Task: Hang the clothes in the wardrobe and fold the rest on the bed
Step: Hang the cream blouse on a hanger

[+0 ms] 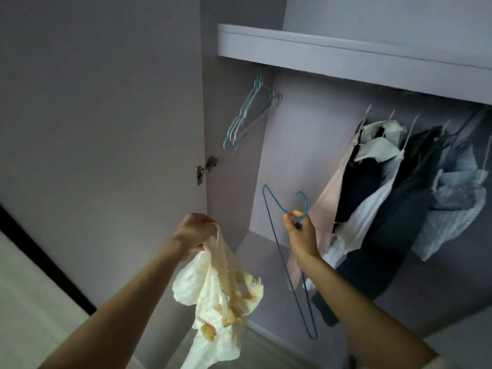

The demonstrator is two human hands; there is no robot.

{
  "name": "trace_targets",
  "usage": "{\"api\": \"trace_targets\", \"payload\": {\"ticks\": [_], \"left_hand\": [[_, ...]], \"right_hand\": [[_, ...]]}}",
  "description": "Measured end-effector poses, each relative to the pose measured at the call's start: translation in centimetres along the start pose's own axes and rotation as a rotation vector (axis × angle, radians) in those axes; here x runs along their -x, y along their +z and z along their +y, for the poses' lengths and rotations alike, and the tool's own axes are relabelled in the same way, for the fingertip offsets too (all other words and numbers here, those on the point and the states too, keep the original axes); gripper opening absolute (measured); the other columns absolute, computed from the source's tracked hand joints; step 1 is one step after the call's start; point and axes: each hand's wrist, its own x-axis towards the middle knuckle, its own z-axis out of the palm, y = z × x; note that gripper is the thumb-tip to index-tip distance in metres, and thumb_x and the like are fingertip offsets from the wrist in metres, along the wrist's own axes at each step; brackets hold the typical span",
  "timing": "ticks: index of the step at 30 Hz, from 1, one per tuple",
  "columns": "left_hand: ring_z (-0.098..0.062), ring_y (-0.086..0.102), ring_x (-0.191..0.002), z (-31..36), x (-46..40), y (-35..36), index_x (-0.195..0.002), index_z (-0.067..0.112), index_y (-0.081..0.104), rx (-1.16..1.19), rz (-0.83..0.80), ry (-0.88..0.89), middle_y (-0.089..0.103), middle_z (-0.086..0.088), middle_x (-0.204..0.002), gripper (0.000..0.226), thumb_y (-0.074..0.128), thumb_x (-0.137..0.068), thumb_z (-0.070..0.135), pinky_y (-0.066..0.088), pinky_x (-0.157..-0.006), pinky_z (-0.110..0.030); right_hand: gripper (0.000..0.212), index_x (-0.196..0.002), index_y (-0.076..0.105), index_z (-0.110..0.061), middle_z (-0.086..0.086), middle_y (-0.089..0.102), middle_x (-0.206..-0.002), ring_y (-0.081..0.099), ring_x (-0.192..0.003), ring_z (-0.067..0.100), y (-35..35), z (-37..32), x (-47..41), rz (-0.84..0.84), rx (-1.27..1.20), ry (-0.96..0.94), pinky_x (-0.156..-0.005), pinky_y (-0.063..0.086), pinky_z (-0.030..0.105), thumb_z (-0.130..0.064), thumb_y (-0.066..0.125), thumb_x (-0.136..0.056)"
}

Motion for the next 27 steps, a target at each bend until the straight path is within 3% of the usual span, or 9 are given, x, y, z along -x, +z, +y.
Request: {"api": "trace_targets", "payload": {"ticks": [3,8,11,15,18,20,23,27], "left_hand": [[-0.026,0.060,-0.084,0.1,1.0,-0.2,-0.076,0.024,0.062,-0.208,0.182,0.093,0.063,-0.003,-0.083,0.012,0.055,-0.081,0.016,0.053,-0.081,-0.036],[-0.029,0.058,-0.091,1.4,1.9,-0.4,-0.080,0.029,0.059,-0.246,0.276,0.102,0.063,-0.004,-0.090,0.011,0.054,-0.080,0.019,0.049,-0.085,-0.034],[-0.021,0.058,-0.083,2.4,2.3,-0.6,-0.079,0.026,0.062,-0.220,0.201,0.216,0.061,0.001,-0.079,0.020,0.055,-0.081,0.008,0.044,-0.073,-0.024],[0.002,0.058,-0.065,4.1,4.2,-1.6,-0.080,0.016,0.066,-0.125,-0.022,0.414,0.063,0.007,-0.073,0.029,0.052,-0.080,-0.010,0.043,-0.059,-0.009],[0.008,0.055,-0.055,5.4,5.4,-2.7,-0.082,0.013,0.067,-0.095,-0.038,0.465,0.063,0.007,-0.070,0.029,0.051,-0.080,-0.012,0.043,-0.055,-0.008],[0.003,0.057,-0.059,6.1,5.4,-3.9,-0.084,0.013,0.068,-0.139,0.095,0.480,0.063,0.004,-0.072,0.027,0.053,-0.080,-0.008,0.045,-0.058,-0.012],[-0.017,0.059,-0.079,6.1,4.6,-5.4,-0.086,0.023,0.066,-0.386,0.363,0.414,0.064,0.002,-0.082,0.027,0.053,-0.078,0.001,0.048,-0.073,-0.026],[-0.024,0.057,-0.087,4.8,3.9,-5.6,-0.093,0.027,0.064,-0.547,0.630,0.277,0.061,0.005,-0.094,0.024,0.050,-0.080,0.012,0.038,-0.067,-0.027]], "right_hand": [[0.017,-0.086,0.051,-0.015,-0.008,0.047,-0.063,0.045,-0.057,0.006,0.0,0.0,1.2,0.098,-0.051,-0.128,-0.053,0.037,0.012,-0.024,0.045,-0.098],[0.036,-0.068,0.043,-0.016,-0.013,0.033,-0.041,0.028,-0.035,0.002,0.2,-3.4,0.3,0.089,-0.489,0.054,-0.037,0.024,0.014,-0.031,0.039,-0.101],[0.050,-0.057,0.032,-0.017,-0.007,0.028,-0.033,0.026,-0.031,0.008,1.0,-4.9,-0.6,0.104,-0.633,0.199,-0.035,0.024,0.017,-0.044,0.041,-0.098],[0.049,-0.058,0.021,-0.018,-0.007,0.021,-0.032,0.020,-0.030,0.008,3.3,-5.6,-1.9,0.025,-0.939,0.334,-0.043,0.019,0.024,-0.036,0.039,-0.101],[0.045,-0.060,0.023,-0.019,-0.007,0.024,-0.032,0.023,-0.030,0.008,5.2,-5.0,-2.2,-0.029,-0.977,0.436,-0.042,0.024,0.023,-0.029,0.038,-0.101],[0.041,-0.062,0.028,-0.019,-0.008,0.029,-0.031,0.026,-0.027,0.008,6.0,-4.8,-2.3,-0.005,-0.960,0.481,-0.036,0.025,0.017,-0.026,0.039,-0.100],[0.041,-0.062,0.030,-0.018,-0.007,0.029,-0.034,0.025,-0.028,0.007,6.2,-5.7,-2.9,0.041,-0.849,0.401,-0.037,0.021,0.020,-0.029,0.038,-0.101],[0.047,-0.057,0.026,-0.017,-0.011,0.028,-0.031,0.025,-0.027,0.005,6.0,-8.0,-3.7,-0.016,-0.834,0.277,-0.033,0.020,0.017,-0.027,0.036,-0.102]]}}
